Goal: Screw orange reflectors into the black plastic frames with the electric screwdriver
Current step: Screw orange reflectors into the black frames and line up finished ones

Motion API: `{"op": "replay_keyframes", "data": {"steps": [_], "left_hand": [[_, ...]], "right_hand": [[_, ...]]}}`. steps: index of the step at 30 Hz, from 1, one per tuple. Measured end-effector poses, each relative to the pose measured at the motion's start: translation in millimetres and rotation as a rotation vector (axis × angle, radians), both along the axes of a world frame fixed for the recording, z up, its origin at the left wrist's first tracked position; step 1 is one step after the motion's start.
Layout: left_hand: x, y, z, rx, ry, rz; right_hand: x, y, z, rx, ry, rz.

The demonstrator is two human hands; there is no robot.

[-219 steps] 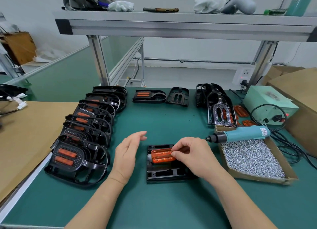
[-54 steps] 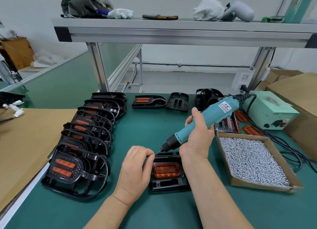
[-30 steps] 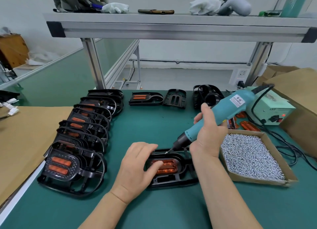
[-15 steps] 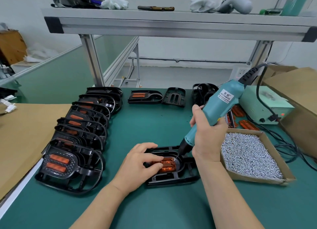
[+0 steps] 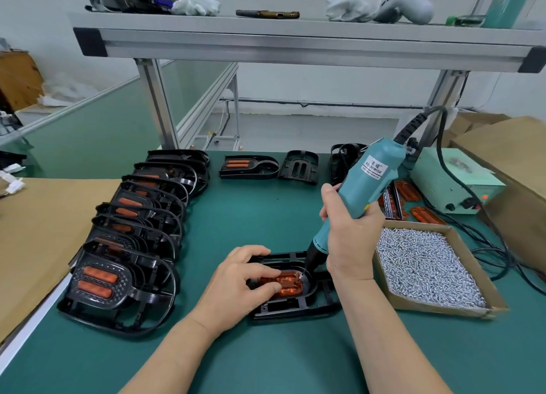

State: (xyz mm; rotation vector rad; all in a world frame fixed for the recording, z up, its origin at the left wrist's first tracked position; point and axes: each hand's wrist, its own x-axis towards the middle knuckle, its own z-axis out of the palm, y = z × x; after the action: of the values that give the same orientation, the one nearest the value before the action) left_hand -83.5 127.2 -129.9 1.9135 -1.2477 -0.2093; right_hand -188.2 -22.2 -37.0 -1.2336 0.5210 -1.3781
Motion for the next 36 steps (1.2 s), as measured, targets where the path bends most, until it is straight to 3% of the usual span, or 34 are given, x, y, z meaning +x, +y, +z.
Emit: {"op": "replay_keyframes", "data": {"steps": [36], "left_hand": [[1.1,-0.3,-0.8,-0.007,-0.013,-0.003]], "right_hand": [[1.6,3.3,-3.2,-0.036,0.024,0.064]]}}
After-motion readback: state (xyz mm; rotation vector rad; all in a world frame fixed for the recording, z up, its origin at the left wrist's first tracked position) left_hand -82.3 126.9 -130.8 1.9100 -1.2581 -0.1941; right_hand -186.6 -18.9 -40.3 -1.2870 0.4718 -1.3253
